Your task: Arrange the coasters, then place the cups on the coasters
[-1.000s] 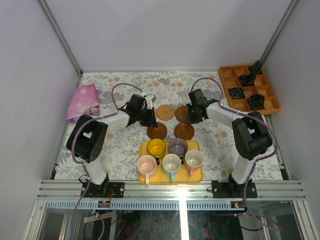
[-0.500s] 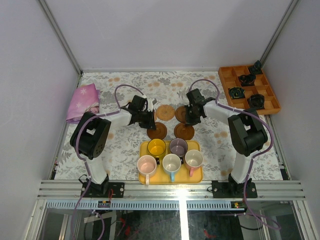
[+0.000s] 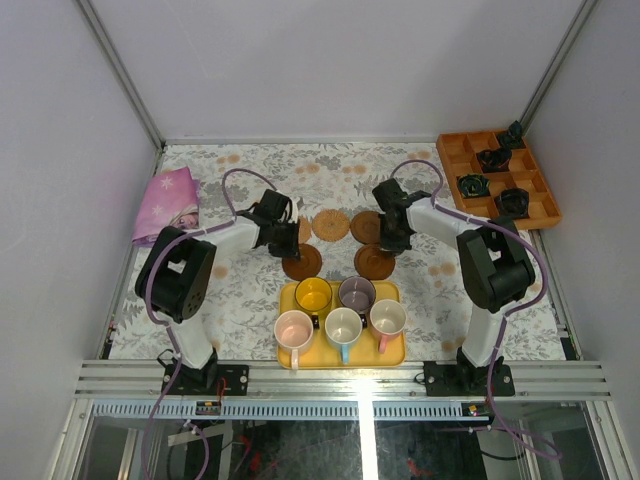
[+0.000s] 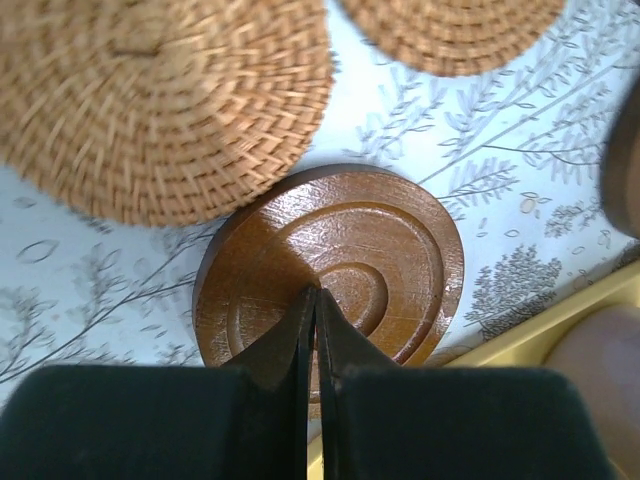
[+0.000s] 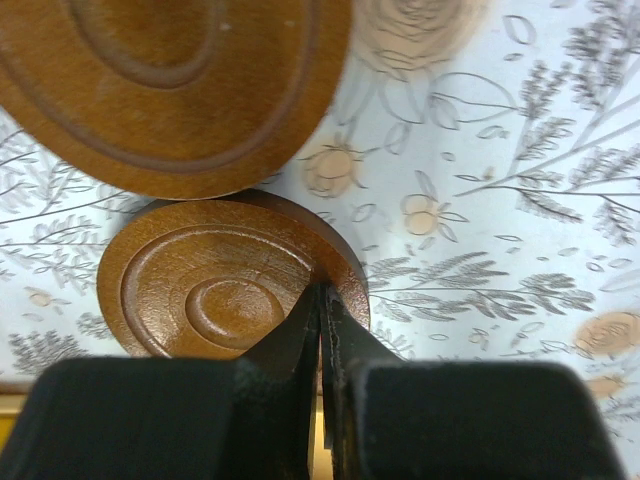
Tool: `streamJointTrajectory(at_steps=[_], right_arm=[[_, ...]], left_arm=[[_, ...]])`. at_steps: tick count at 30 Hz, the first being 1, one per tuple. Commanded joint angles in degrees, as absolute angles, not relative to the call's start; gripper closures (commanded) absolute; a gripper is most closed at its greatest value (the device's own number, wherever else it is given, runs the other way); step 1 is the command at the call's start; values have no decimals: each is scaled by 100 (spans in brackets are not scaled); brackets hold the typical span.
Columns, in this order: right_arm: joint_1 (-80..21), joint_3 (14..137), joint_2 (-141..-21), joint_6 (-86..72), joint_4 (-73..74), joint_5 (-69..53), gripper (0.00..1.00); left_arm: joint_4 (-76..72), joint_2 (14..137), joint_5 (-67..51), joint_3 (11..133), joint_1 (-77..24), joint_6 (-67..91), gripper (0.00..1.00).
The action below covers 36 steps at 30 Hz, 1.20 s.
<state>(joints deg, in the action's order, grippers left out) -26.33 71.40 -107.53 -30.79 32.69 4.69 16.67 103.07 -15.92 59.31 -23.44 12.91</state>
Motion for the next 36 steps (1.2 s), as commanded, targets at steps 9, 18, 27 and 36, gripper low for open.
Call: streamJointTrajectory(at_steps=[9,18,27,36], right_arm=[[-1401,7405,-11123,-2920,4116,1713,100],[-797,8449,-11876,-2748,3932,1670,100],[-673,9503,-12575,-2693,3829,1365,100],[-674,10037,-12765,-2562,3492,922,100]], left_arm=[[2466,10293,-717,5704,-1317,1906,100],[2506,10740,-361,6435,-534,2093,100],[2531,11737,-371,7787,-54,2015,100],[2527,12366,-735,8540,-35,1952,100]])
